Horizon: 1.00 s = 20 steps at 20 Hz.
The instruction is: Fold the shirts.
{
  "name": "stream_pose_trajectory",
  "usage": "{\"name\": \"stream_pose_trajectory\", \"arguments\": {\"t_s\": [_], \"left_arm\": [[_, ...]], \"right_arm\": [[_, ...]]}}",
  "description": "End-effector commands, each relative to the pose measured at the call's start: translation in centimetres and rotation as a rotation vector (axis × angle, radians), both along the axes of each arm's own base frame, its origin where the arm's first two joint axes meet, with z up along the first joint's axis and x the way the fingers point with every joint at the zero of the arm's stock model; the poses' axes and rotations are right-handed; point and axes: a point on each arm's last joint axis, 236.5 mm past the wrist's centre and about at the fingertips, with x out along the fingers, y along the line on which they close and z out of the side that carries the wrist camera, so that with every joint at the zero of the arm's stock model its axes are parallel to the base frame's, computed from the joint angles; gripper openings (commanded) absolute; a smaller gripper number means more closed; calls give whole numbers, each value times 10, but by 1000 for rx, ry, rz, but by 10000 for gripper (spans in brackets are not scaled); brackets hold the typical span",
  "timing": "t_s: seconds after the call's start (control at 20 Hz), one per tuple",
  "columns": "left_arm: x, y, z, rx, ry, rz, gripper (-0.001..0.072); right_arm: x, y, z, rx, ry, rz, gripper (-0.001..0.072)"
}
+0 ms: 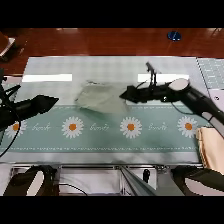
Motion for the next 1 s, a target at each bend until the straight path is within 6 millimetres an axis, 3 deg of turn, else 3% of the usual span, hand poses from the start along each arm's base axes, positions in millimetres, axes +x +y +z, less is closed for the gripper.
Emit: {"name": "stream_pose_trajectory", "arguments": {"t_s": [0.0,0.1,0.2,0.3,0.4,0.5,0.7,0.8,0.95], "left_arm": [[0,0,-1,0,1,0,17],[0,0,-1,1,2,0,17],[0,0,-1,1,1,0,17],[0,0,-1,0,1,0,16],[0,0,-1,0,2,0,17],[0,0,-1,0,1,0,17],[0,0,0,1,0,1,17],[1,1,0,1,-1,3,17],[4,3,1,4,-14,18,17]], "right_arm": [[25,-31,101,-98,-224,1,36],[28,-61,147,-138,-304,-32,36],[28,-99,179,-198,-371,-121,36],[26,-154,201,-268,-410,-260,36],[17,-213,210,-333,-390,-401,36],[-2,-269,207,-389,-321,-520,36],[-56,-373,181,-477,-86,-776,36],[-86,-402,169,-471,32,-864,36],[-135,-420,147,-492,232,-924,36]]}}
